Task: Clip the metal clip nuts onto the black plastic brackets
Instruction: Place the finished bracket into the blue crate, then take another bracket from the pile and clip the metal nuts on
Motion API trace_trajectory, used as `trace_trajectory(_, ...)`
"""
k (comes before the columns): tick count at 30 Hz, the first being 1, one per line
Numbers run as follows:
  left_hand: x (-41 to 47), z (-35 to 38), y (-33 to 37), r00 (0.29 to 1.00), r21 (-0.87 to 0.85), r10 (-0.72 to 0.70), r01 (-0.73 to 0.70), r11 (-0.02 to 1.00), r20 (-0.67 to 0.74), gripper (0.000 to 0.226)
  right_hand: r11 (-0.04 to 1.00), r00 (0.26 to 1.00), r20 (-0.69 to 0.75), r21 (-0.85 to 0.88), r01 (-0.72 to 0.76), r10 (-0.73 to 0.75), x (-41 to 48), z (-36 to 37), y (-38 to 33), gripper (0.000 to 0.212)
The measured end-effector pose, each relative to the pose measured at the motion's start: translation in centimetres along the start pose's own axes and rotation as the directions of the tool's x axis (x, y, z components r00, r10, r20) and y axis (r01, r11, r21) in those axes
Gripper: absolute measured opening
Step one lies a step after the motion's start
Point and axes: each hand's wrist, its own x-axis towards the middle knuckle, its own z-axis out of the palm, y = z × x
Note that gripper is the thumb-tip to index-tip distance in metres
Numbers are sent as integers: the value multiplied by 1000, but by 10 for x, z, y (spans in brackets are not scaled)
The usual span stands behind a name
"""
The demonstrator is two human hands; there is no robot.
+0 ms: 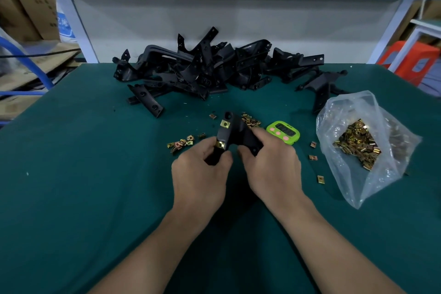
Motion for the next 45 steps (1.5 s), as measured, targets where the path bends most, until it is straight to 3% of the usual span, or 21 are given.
trace_trajectory(3,-1,1,5,996,46,93,-93,995,3,50,999,1000,10,-32,27,-26,-4,-4,-5,21)
trace_trajectory(8,0,-7,16,982,47,185,-183,982,-41,25,994,997,27,-76,72,-70,-17,-15,-16,21)
trace_trajectory(12,-6,-10,38,989,-78,146,-148,986,-24,41,997,999,-1,-53,54,-54,-27,-36,-27,12)
trace_trajectory(19,-24,11,97,944,-244,200,-136,960,261,24,984,994,-49,-143,-104,98,-36,-134,-18,7)
trace_trajectory(23,-62,56,132,843,-356,242,-64,932,480,9,957,980,30,-225,-183,194,-73,-215,17,24)
trace_trajectory(27,-127,121,171,644,-400,257,84,912,721,11,928,934,36,-132,-348,356,-141,-294,70,36)
trace_trajectory(30,-190,170,198,424,-337,187,311,889,886,8,814,832,67,175,-553,551,-212,-344,112,52)
trace_trajectory(33,-260,217,216,204,-199,109,494,846,973,11,658,675,-69,312,-685,735,-287,-381,153,52)
trace_trajectory(37,-352,267,222,-37,49,-34,619,784,999,7,482,364,-325,461,-745,873,-369,-402,193,36)
trace_trajectory(39,-385,284,222,-160,157,-70,631,760,985,23,417,207,-405,543,-729,890,-391,-407,215,27)
trace_trajectory(42,-414,301,226,-281,236,-90,549,802,956,61,357,-27,-475,697,-621,879,-396,-424,255,23)
trace_trajectory(43,-419,303,229,-294,248,-104,510,824,950,64,352,-73,-479,733,-581,875,-391,-432,268,25)
trace_trajectory(45,-423,307,233,-290,257,-140,421,870,947,59,345,-71,-440,785,-514,895,-378,-444,287,35)
